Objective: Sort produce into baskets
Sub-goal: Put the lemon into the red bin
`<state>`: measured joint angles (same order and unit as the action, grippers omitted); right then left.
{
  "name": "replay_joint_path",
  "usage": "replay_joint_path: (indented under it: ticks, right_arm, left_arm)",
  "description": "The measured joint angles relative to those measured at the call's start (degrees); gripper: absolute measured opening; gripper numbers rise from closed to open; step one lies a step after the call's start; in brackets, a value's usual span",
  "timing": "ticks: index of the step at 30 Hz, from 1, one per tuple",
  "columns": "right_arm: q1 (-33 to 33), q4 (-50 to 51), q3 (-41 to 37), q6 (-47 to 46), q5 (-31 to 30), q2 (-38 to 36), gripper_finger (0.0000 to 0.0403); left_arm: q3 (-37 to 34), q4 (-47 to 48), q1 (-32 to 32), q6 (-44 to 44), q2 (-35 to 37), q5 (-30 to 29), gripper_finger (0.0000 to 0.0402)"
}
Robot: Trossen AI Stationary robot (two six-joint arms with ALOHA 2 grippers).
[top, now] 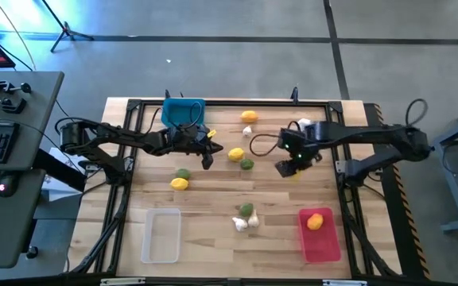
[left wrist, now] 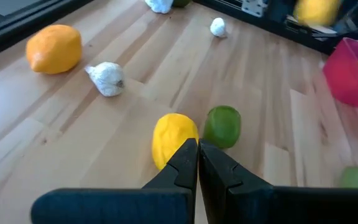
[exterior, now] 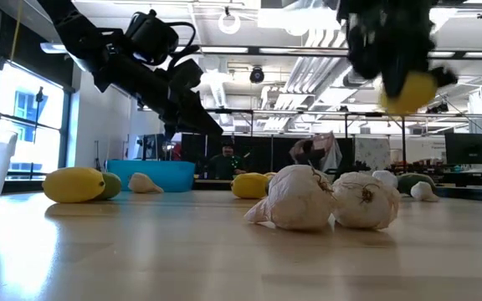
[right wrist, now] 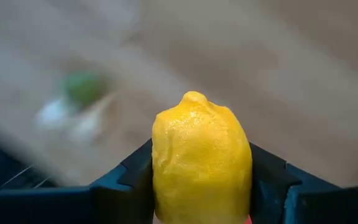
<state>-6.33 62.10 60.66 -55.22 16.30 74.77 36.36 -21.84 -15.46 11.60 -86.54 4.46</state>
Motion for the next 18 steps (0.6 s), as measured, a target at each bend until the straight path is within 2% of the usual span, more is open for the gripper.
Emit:
replay_joint_path:
  ticks: [4,8,13,18]
  right_arm:
    - [10.5,1.26,4.86,-15.78,1.71,-2.53,0.0162]
    - [22.19,1.49,5.86,-32.44,1.01,-2.5,0.0157]
    - [34.7,-0.41,3.1,-51.29,0.7,-1.91,0.0163]
    - [43.76,-2.04,-3.01,-64.26,0.23,-1.62,0.0161]
  left_arm:
    - [0.0,1.89,-0.02,-2.75,-0.01,0.45,0.0]
    - [0.0,4.38,-0.13,-4.54,-0.03,0.56,0.0]
    - [0.0,4.51,-0.26,-5.84,-0.05,0.58,0.0]
    - [0.0,4.46,-0.26,-6.21,-0.04,0.99,0.0]
